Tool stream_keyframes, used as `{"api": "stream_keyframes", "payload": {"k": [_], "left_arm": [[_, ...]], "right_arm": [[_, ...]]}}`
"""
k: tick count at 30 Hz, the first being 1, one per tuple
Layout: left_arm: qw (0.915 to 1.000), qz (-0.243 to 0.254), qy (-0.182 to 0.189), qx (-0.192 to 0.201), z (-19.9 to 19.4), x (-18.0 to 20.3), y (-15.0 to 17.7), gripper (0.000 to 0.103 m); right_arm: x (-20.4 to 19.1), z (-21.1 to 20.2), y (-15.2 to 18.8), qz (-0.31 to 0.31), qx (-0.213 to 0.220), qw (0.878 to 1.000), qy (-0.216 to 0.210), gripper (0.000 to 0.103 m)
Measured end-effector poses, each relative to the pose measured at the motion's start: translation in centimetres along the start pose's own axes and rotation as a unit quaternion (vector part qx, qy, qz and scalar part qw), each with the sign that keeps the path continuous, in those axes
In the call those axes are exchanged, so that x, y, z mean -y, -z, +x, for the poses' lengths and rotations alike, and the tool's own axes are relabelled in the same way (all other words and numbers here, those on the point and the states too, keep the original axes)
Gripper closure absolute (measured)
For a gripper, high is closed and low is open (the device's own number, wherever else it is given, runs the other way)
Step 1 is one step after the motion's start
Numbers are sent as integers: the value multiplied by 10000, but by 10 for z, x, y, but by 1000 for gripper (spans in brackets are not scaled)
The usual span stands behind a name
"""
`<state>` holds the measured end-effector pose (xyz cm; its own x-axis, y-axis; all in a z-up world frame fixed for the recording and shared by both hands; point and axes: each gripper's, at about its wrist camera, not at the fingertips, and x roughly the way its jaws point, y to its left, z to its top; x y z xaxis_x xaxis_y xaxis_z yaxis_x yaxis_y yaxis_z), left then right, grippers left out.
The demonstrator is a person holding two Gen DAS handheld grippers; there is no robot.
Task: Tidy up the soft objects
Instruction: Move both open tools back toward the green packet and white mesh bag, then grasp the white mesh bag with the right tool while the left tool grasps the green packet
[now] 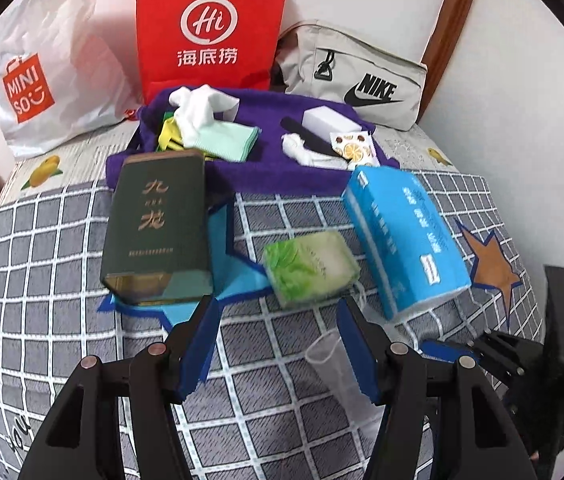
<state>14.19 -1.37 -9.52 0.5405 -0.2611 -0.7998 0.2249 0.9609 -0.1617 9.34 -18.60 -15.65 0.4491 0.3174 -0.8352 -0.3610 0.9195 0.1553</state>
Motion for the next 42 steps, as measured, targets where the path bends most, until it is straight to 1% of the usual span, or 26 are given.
{"api": "stream_keyframes", "payload": {"k": [2, 4, 6, 9, 11, 12, 14, 16, 18, 21, 23, 25, 26, 28, 30, 31, 33, 35, 36, 42], "left_arm": [[10000, 36, 29, -4, 0, -1, 4, 44], [10000, 48, 56, -27, 1, -3, 8, 44], [9999, 16, 94, -87, 4, -7, 10, 44], [9999, 2, 118, -122, 7, -8, 11, 44], [9998, -12, 145, -122, 7, -9, 12, 44], [9998, -18, 174, -116, 7, -9, 12, 44], [9997, -14, 202, -104, 6, -10, 13, 44], [9997, 5, 205, -110, 6, -11, 14, 44], [9998, 1, 184, -119, 6, -13, 15, 44], [9998, -82, 145, -143, 7, -20, 17, 44], [9997, -152, 111, -166, 8, -25, 18, 44], [9997, -184, 69, -173, 9, -28, 18, 44], [9997, -188, 65, -174, 9, -29, 19, 44], [9997, -174, 67, -171, 10, -28, 18, 44], [9997, -146, 91, -156, 11, -26, 17, 44], [9998, -108, 135, -141, 12, -23, 16, 44], [9997, 23, 219, -100, 13, -16, 13, 44], [9995, 239, 202, -47, 15, -6, 8, 44], [9991, 377, 182, -25, 17, 0, 5, 44], [9946, 1031, 79, -35, 36, 31, -14, 39]], "right_arm": [[1, 9, -1, 14, -45, 10000, -14, 47], [2, 14, -3, 49, -39, 10000, -17, 44], [1, 13, -5, 136, 15, 9998, -149, 33], [-2, 12, -8, 271, 60, 9989, -385, 30], [-9, 13, -9, 262, 40, 9987, -436, 25], [-14, 15, -10, 209, 16, 9990, -390, 23], [-24, 22, -10, 65, -58, 9995, -295, 22], [-32, 28, -11, 5, -99, 9997, -204, 17], [-37, 31, -12, 62, -63, 9999, -123, 9], [-43, 37, -14, 157, -27, 9998, 117, 7], [-49, 41, -15, 86, 35, 9992, 388, 7], [-54, 44, -13, -72, 103, 9979, 640, 12], [-57, 45, -11, -186, 149, 9965, 800, 16], [-57, 41, -8, -247, 267, 9959, 825, 27], [-53, 35, -4, -210, 369, 9956, 840, 54], [-50, 32, -2, -182, 390, 9956, 833, 59], [-44, 26, 2, -138, 378, 9963, 761, 80], [-38, 20, 8, -89, 339, 9972, 667, 87], [-37, 17, 10, -73, 316, 9976, 617, 88], [-24, 0, 30, -1, 258, 9983, 518, 89]]}}
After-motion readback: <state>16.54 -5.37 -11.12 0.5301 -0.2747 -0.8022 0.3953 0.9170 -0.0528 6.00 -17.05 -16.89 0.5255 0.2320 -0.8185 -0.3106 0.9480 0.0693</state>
